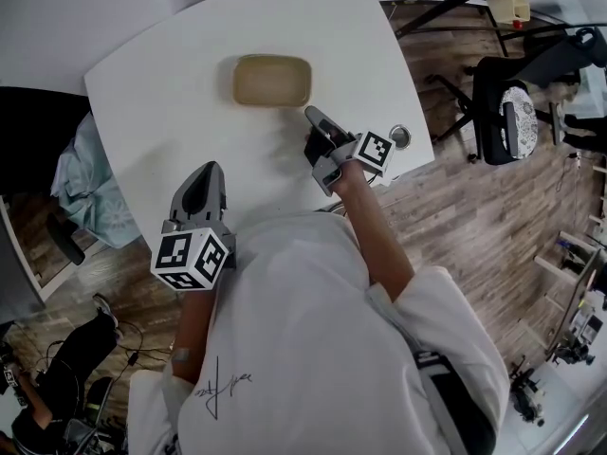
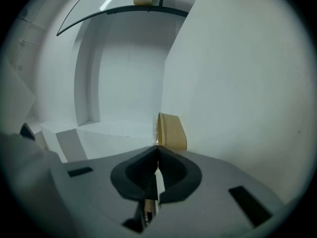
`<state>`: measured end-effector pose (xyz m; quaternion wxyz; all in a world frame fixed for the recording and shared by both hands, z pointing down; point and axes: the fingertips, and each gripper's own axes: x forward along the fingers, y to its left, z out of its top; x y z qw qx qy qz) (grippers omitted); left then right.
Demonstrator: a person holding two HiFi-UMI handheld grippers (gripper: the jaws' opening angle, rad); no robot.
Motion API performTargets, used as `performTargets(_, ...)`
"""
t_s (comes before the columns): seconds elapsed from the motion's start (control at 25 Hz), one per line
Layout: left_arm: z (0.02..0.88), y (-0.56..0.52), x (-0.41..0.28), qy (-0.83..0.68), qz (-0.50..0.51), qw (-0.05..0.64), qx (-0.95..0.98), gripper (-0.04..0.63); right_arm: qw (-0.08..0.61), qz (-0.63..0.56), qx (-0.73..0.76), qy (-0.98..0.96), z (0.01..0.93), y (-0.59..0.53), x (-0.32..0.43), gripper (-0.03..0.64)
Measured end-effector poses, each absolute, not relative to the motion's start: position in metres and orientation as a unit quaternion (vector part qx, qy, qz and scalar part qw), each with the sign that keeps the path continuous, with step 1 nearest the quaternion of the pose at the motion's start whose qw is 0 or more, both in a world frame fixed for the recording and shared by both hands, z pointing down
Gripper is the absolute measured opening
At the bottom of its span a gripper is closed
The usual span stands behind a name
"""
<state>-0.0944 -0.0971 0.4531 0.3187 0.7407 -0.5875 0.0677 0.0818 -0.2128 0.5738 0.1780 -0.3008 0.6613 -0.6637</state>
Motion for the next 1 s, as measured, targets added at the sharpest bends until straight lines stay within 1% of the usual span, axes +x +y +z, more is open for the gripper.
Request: performTargets(1.0, 0.448, -0.093, -0.095, -0.592, 0.048, 0.307, 0.744, 0.003, 0.185, -0.655, -0.285, 0.676, 0.55, -0.214, 0.08, 0.012)
